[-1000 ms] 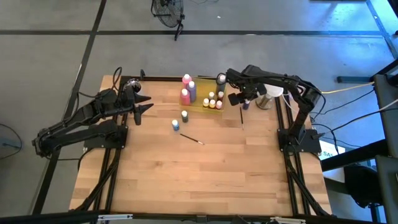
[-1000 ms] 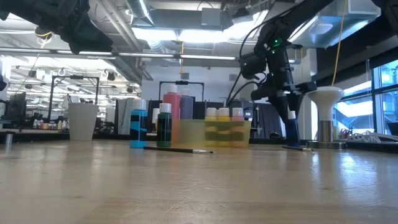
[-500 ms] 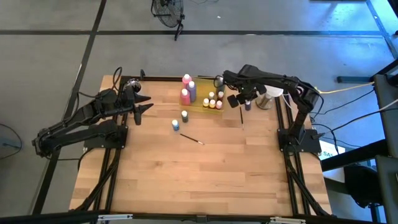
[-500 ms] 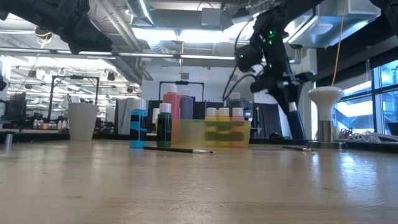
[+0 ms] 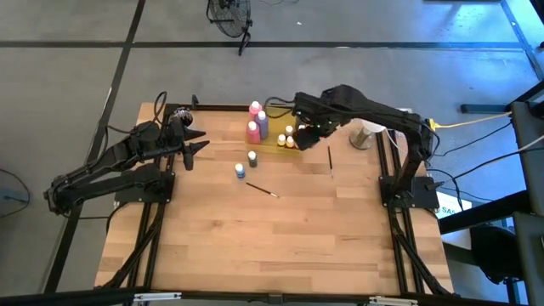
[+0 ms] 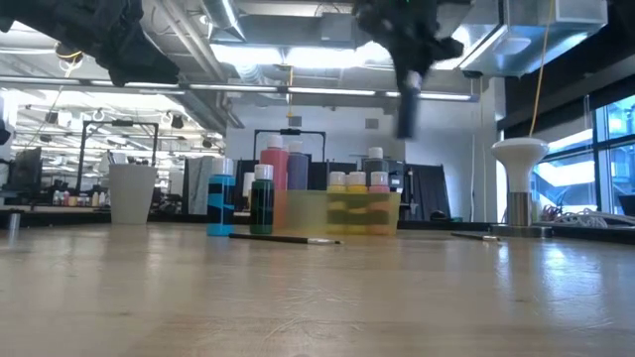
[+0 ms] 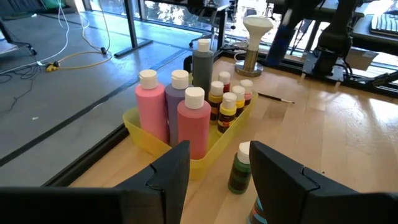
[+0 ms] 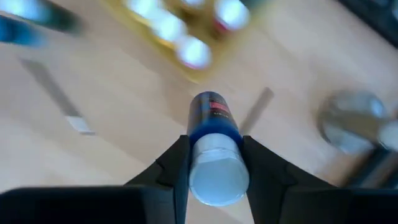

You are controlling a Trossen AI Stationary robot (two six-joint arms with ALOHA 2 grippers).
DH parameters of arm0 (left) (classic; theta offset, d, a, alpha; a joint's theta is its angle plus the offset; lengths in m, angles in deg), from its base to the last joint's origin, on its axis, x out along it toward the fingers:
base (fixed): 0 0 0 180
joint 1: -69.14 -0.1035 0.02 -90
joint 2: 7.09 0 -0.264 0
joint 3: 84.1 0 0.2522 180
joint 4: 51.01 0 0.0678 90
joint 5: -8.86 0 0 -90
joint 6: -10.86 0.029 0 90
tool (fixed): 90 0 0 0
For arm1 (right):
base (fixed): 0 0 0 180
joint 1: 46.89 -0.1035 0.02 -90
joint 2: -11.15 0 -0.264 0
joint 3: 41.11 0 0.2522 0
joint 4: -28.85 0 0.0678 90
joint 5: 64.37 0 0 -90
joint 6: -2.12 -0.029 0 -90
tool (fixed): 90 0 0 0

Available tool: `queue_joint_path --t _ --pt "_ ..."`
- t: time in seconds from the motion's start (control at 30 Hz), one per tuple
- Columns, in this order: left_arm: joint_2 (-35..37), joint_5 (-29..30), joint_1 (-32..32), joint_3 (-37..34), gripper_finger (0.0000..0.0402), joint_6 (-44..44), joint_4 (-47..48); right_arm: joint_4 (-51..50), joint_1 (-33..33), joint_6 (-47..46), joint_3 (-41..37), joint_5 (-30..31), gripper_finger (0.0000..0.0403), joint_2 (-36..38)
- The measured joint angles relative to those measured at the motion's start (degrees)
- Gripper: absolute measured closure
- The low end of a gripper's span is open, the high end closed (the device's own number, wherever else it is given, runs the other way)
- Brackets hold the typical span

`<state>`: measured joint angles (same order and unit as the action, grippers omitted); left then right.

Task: Pick & Place Paint Supplies
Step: Put the small blue paint bottle into the yellow bin

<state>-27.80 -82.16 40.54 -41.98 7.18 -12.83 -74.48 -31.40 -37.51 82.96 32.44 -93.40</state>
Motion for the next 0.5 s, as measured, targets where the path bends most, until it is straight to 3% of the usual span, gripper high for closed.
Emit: queue_joint_path --t 0.23,0.5 --pt "0.00 -0.02 0.00 0.00 0.0240 0.00 -0.20 13.72 -3.81 3.96 5.89 -1.08 0.0289 0.06" --pt "0.00 -0.01 0.00 0.00 0.0240 0.36 -0.24 23.58 1.98 8.06 5.89 -3.14 0.0289 -2.98"
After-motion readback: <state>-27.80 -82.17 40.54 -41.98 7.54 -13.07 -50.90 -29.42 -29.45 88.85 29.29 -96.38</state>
